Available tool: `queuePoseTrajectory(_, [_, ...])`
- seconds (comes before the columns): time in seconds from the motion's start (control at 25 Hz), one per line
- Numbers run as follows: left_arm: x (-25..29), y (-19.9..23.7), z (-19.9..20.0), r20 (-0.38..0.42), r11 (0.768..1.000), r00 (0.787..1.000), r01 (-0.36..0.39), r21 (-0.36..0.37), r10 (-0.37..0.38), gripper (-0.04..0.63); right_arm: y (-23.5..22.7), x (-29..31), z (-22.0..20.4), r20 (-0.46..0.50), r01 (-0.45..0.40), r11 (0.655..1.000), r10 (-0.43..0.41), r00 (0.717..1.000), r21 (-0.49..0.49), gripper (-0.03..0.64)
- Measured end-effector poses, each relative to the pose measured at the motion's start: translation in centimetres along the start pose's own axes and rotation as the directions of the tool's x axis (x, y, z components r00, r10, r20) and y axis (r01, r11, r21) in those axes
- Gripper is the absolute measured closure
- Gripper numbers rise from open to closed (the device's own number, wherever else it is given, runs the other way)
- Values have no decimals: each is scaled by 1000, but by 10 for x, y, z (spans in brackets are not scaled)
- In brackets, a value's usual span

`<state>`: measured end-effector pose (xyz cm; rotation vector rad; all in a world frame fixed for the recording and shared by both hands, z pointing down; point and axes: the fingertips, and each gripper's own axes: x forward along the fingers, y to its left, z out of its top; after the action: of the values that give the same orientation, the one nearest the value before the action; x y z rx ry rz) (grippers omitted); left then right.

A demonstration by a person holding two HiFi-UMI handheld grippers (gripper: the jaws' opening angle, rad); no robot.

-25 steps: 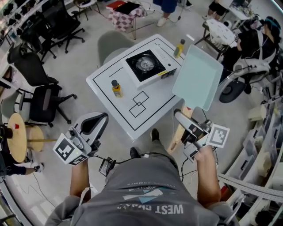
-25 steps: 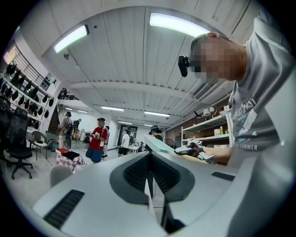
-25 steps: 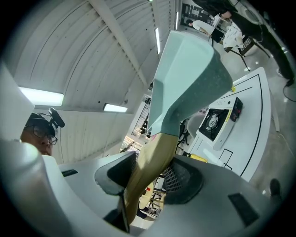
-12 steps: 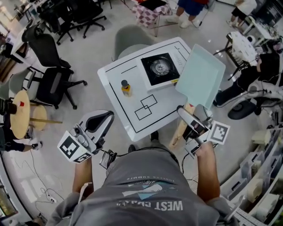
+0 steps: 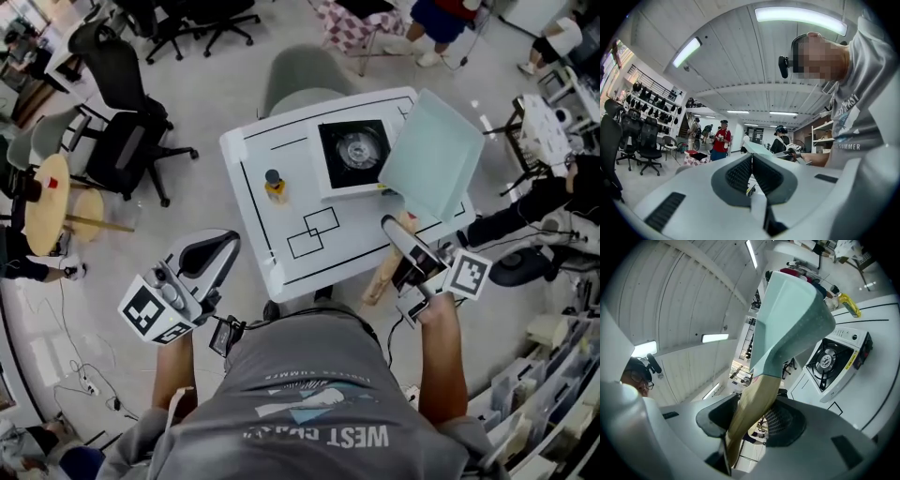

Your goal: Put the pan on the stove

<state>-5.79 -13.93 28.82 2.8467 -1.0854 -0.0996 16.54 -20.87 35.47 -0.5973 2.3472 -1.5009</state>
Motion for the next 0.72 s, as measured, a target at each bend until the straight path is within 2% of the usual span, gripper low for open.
queuePoseTrajectory(0.44, [14, 18, -12, -23, 992, 992, -121, -27, 121, 594, -44, 34, 31, -108, -17, 999, 21, 994, 36, 431])
queuePoseTrajectory(0.72, [23, 26, -16, -32, 986, 987, -161, -46, 159, 594, -72, 53, 39, -154, -19, 998, 29, 988, 65, 431])
